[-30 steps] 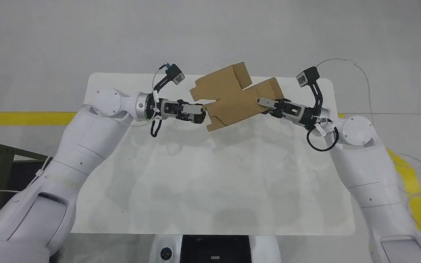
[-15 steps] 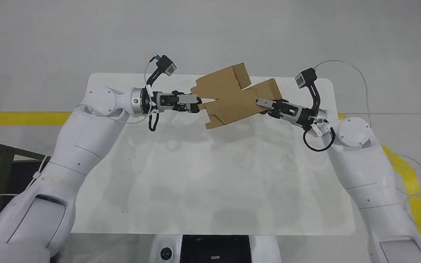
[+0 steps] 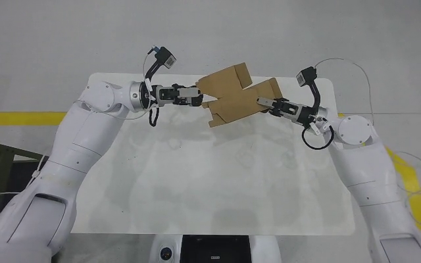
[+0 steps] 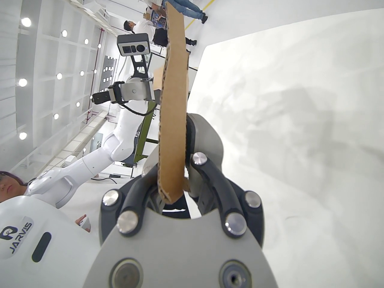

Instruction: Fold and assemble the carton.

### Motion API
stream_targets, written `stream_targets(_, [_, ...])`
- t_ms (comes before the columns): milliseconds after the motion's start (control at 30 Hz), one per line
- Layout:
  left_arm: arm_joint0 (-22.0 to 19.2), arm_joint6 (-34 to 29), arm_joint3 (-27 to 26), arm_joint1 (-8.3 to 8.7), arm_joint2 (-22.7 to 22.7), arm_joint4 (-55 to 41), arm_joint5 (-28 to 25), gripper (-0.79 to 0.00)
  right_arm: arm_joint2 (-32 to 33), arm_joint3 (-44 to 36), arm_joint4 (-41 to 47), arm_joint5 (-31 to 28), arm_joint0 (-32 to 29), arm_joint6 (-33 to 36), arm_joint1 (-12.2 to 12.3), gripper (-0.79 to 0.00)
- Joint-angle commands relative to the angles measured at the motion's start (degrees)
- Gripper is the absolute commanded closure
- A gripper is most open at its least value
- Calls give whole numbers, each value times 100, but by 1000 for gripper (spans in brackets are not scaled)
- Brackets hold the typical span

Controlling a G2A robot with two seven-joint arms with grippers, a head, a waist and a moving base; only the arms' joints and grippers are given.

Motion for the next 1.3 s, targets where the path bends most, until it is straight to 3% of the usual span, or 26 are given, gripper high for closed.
stream_targets(0, [-4,14,-14,-6,-33,13,0,-785,-14,-3,-22,-16,19,3,-4,0])
stream_targets(833, [30,603,510,-262,-107,-198,74,-785,-199,25,96,-177,182,-18,-87,0])
stream_targets(900, [58,645,548,-285,-119,-258,61,-622,-205,31,99,-187,179,-12,-90,0])
stream_targets(933, [65,639,568,-294,-121,-264,50,-576,-206,30,102,-181,174,-12,-91,0])
stream_targets(1167, [88,593,731,-360,-134,-297,107,-376,-196,28,107,-180,150,-22,-95,0])
stream_targets(1267, [91,554,797,-379,-141,-286,159,-354,-193,20,100,-178,145,-28,-96,0])
